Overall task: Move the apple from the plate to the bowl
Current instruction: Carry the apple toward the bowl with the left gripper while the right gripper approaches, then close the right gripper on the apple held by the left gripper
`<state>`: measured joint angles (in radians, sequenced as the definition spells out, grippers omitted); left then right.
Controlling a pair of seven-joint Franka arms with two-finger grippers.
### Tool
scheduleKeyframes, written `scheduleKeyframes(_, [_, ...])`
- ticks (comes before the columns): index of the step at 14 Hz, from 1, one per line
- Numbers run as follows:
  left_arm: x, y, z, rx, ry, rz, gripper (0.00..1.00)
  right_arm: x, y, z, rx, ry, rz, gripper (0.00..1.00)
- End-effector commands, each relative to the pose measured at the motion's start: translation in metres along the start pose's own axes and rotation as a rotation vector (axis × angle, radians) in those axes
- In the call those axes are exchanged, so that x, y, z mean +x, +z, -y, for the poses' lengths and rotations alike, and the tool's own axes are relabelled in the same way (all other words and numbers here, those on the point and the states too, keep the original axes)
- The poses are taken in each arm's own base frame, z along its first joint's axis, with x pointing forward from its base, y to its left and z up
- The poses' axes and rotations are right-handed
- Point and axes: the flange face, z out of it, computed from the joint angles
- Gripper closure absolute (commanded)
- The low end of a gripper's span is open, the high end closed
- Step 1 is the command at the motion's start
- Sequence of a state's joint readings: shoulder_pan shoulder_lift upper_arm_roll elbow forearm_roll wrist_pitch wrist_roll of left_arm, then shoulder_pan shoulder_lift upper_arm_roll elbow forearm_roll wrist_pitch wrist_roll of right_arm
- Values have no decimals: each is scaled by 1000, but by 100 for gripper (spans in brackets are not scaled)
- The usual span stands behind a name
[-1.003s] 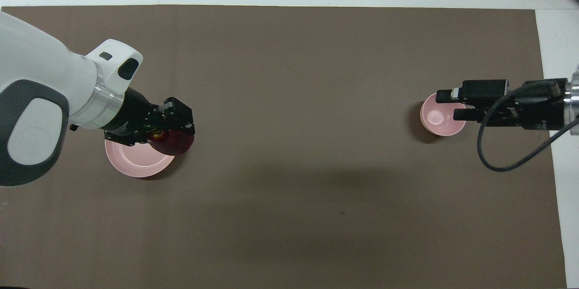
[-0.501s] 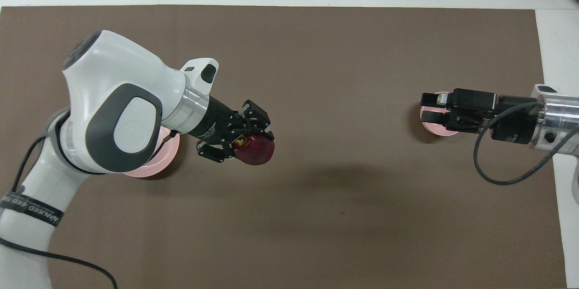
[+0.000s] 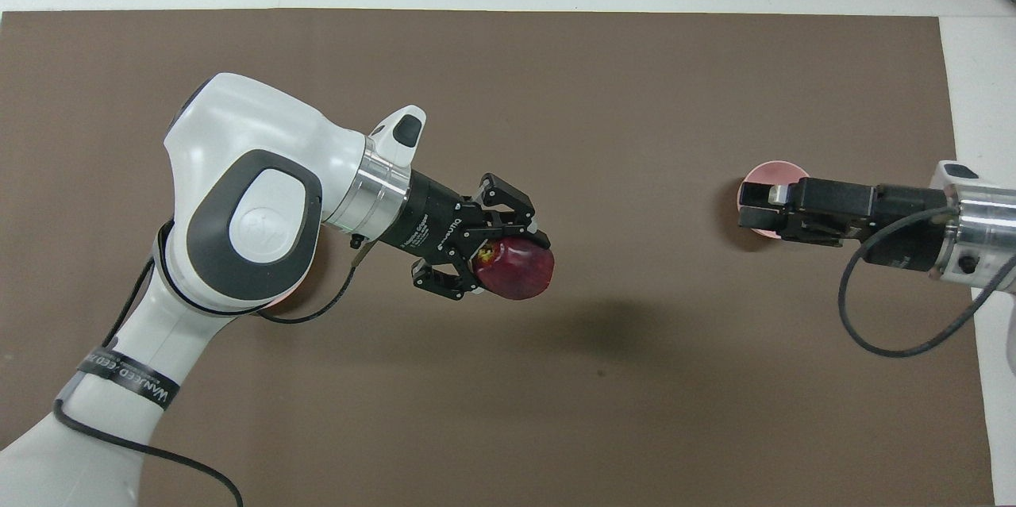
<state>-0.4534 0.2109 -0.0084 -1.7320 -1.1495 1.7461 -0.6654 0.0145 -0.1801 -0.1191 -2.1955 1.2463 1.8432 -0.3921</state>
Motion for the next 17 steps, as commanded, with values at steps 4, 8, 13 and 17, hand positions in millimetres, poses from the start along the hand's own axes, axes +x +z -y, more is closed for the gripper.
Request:
scheduleKeyframes(4, [-4, 44, -42, -76, -212, 151, 100, -21, 3, 3, 69, -32, 58, 0])
scheduleKeyframes(8, [-17, 82, -52, -121, -256, 199, 100, -31, 1, 7, 113, 82, 153, 0])
scheduleKeyframes(13, [-45, 121, -68, -195, -257, 158, 100, -32, -2, 7, 108, 193, 169, 0])
scheduleKeyframes(17, [-59, 140, -73, -195, -244, 169, 100, -36, -6, 7, 125, 204, 205, 0])
